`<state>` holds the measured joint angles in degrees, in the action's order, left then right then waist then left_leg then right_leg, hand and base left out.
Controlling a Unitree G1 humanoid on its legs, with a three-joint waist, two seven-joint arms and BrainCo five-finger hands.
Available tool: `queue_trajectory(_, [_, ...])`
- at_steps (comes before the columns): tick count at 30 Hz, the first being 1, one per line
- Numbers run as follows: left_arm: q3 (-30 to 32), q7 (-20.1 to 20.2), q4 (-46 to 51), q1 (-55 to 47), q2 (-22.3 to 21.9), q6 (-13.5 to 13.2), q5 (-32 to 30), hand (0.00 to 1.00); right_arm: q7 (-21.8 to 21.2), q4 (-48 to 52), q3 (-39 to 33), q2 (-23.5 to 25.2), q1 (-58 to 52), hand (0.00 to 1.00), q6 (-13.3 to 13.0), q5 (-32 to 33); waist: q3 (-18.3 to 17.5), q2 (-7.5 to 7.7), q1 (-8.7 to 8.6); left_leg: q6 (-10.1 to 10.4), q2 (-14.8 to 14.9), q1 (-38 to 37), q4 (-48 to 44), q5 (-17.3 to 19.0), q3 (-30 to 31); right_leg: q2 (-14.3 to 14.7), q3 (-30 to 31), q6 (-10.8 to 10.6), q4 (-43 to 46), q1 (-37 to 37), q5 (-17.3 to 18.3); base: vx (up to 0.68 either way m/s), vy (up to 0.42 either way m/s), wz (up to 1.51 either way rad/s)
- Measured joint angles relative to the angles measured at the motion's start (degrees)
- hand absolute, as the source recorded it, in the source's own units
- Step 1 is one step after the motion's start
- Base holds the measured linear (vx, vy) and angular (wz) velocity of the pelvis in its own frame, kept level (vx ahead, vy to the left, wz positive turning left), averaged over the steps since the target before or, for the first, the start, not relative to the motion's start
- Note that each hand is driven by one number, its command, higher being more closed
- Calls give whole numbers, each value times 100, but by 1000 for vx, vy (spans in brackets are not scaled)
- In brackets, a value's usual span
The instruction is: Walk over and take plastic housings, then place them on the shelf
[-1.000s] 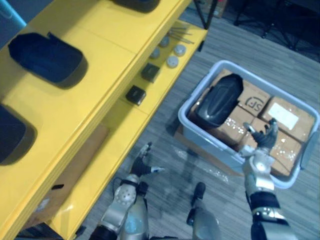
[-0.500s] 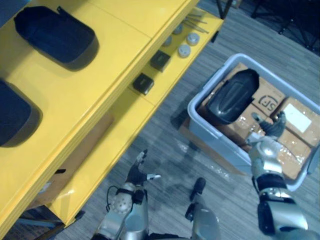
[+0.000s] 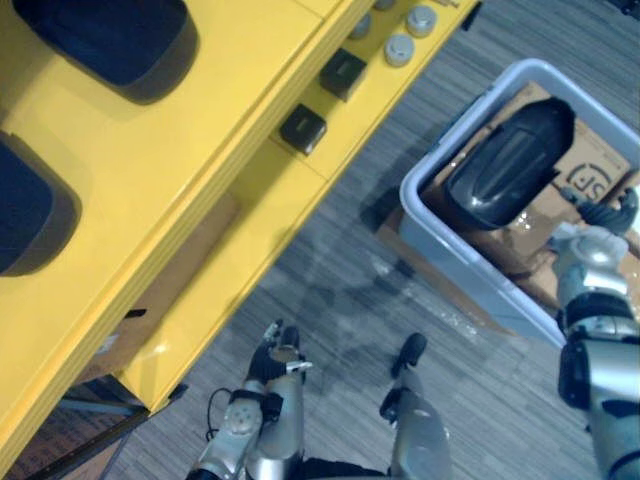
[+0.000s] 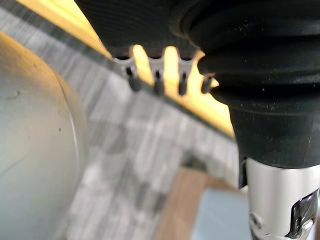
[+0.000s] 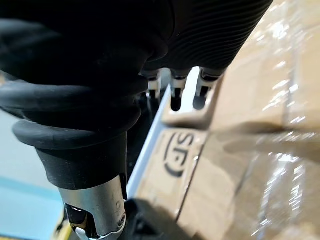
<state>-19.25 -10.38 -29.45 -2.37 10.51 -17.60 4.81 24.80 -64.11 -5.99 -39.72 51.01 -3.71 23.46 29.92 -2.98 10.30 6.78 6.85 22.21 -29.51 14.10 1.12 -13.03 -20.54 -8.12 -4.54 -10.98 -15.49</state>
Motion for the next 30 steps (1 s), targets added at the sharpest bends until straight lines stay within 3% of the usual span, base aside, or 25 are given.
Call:
queue_trajectory(7, [-6, 18, -90, 8, 15, -229, 167, 0, -114, -186, 115, -111, 193, 0, -24, -20, 33, -86, 96, -1, -24, 193, -108, -1, 166, -23, -223, 34, 183, -118, 31, -67, 47, 8])
queue_trajectory(12, [-25, -162, -100, 4, 12, -246, 134, 0, -91, -282, 169, -111, 378, 0, 106, -180, 43, -112, 167, -17, -40, 193, -105, -13, 165, -47, -234, 37, 212, -118, 35, -59, 51, 2])
queue_trajectory(18, [27, -1214, -182, 19, -88, -64, -193, 0, -70, -493, 167, -110, 415, 0, 494, -181, 57, -222, 171, -13, -43, 198, -88, -37, 167, -51, -241, 36, 219, -139, 35, -35, 48, 0])
queue_trajectory(20, [238, -1799, -370, 81, -227, -11, -345, 0, 8, -507, 169, -110, 407, 0, 611, -181, 52, -328, 173, -16, -43, 228, -88, -41, 166, -53, -246, 36, 229, -176, 36, -37, 50, 0])
queue_trajectory(23, [602, -2609, -836, 251, -272, 28, -368, 0, 155, -484, 171, -118, 411, 0, 620, -181, 54, -361, 173, -4, -38, 291, -83, -63, 189, -43, -258, 36, 237, -238, 35, -49, 48, 2])
queue_trajectory(27, [1093, -3114, -988, 421, -334, -34, -369, 0, 235, -487, 170, -118, 397, 0, 622, -185, 56, -358, 208, -10, -41, 352, -93, -77, 200, -58, -268, 60, 309, -309, 51, -48, 47, 2])
queue_trajectory(30, [1235, -3153, -715, 758, -327, -157, -342, 0, 252, -486, 156, -115, 400, 0, 616, -212, 58, -355, 232, -6, -51, 398, -80, -121, 226, -82, -286, 88, 407, -391, 86, -70, 51, 3])
